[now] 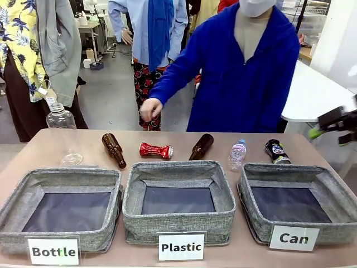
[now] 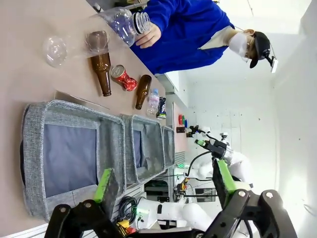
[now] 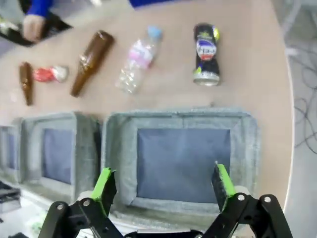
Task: Sort the can waste into the basket.
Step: Pick up the can waste from the table and place it in the right Fabric basket.
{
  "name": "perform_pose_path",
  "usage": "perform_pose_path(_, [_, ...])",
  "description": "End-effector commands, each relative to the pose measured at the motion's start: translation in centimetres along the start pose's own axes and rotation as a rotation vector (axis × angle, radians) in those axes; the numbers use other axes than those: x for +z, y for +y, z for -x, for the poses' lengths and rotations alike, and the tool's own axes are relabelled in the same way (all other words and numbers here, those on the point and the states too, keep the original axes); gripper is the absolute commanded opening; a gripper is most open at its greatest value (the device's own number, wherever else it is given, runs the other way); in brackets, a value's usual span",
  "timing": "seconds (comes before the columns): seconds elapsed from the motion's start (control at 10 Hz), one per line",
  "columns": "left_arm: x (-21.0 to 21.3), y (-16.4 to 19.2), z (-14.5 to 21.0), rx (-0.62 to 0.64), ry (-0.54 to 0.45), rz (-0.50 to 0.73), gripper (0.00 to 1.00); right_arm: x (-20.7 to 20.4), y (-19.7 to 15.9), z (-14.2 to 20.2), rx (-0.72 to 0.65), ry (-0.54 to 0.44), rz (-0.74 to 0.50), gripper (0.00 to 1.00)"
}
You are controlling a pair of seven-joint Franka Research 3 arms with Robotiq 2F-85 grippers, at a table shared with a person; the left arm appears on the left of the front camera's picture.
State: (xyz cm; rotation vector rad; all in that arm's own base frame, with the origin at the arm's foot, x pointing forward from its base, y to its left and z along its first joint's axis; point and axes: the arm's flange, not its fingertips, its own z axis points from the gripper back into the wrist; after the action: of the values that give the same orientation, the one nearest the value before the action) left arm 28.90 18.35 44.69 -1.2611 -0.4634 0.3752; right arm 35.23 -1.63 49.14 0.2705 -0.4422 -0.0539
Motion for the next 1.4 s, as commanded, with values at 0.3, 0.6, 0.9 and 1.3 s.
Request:
perform_pose_path(0.3, [0.1,-0.1,0.0,-0.024,0.002,0.016,1.0,-1.7,1.1,-0.1,0.011,0.029,0.05,1.0])
perform_pose_path(0.6, [0.1,-0.1,0.0,-0.024,0.002,0.016,1.0,-2.6,3.6,0.3,0.04,0.092,0.158,1.0])
perform_pose_path(0.9, [0.1,-0.1,0.0,-0.024,0.002,0.016,1.0,-5.2,1.3,-6.8,-0.046,0.207,0.174,1.0])
perform_pose_path(1.3, [0.1,-0.1,0.0,-0.024,0.002,0.016,1.0,-10.5,-2.9,-12.7,-0.048,0.335,0.156,1.0])
